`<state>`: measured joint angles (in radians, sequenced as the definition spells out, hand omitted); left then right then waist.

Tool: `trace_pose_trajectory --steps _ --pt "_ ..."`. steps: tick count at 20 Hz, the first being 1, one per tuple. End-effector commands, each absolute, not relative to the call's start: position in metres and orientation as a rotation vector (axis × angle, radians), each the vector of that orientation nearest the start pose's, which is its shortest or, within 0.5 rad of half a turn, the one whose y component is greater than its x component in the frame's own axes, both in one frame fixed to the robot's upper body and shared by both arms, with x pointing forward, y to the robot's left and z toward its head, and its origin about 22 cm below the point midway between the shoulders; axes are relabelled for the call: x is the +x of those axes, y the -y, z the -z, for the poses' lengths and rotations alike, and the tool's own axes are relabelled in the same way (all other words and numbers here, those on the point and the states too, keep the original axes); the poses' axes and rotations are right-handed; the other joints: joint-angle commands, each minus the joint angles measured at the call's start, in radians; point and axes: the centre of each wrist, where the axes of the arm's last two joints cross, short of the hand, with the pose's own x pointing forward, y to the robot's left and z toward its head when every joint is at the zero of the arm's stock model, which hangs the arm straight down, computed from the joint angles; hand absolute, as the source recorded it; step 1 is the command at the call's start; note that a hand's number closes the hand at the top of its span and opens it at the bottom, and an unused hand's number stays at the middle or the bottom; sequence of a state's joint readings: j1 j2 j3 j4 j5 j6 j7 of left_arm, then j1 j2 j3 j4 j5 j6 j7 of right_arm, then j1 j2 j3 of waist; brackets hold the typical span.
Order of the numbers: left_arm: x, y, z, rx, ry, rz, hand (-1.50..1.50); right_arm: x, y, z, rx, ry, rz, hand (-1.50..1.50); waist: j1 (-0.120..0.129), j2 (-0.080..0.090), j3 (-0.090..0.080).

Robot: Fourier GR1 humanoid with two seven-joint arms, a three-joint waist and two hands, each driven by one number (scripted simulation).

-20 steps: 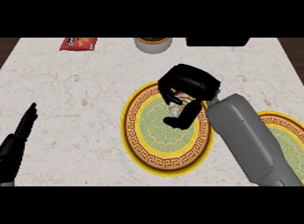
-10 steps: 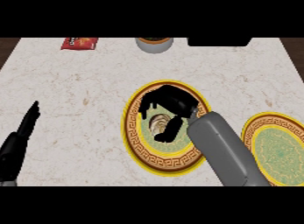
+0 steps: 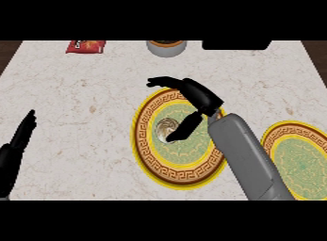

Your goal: Pick the cupcake from the plate and place it in the plate

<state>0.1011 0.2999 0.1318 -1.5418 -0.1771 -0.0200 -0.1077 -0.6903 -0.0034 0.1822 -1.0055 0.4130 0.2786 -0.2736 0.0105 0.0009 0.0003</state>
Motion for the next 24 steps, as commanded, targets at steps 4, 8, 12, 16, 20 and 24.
trace_pose_trajectory --steps 4,8,12,16,20,24 --pt "0.203 -0.345 0.009 0.454 1.51 0.306 0.0 0.409 0.163 -0.083 0.213 1.764 -0.712 -1.5 0.0 0.002 0.0" --pt "0.216 -0.333 0.009 0.462 1.538 0.297 0.0 0.429 0.198 -0.088 0.32 1.773 -0.548 -1.5 0.008 0.008 0.0" --pt "0.214 -0.341 -0.001 0.457 1.529 0.312 0.0 0.438 0.252 -0.087 0.345 1.823 -0.503 -1.5 0.021 0.01 0.001" --pt "0.243 -0.322 -0.009 0.438 1.564 0.317 0.0 0.434 0.31 -0.085 0.369 1.867 -0.511 -1.5 0.035 0.025 0.002" --pt "0.229 -0.32 -0.005 0.45 1.563 0.331 0.0 0.432 0.34 -0.093 0.306 1.884 -0.528 -1.5 0.058 0.027 0.003" --pt "0.236 -0.313 -0.002 0.419 1.577 0.352 0.0 0.427 0.347 -0.08 0.306 1.869 -0.534 -1.5 0.064 0.034 0.004"
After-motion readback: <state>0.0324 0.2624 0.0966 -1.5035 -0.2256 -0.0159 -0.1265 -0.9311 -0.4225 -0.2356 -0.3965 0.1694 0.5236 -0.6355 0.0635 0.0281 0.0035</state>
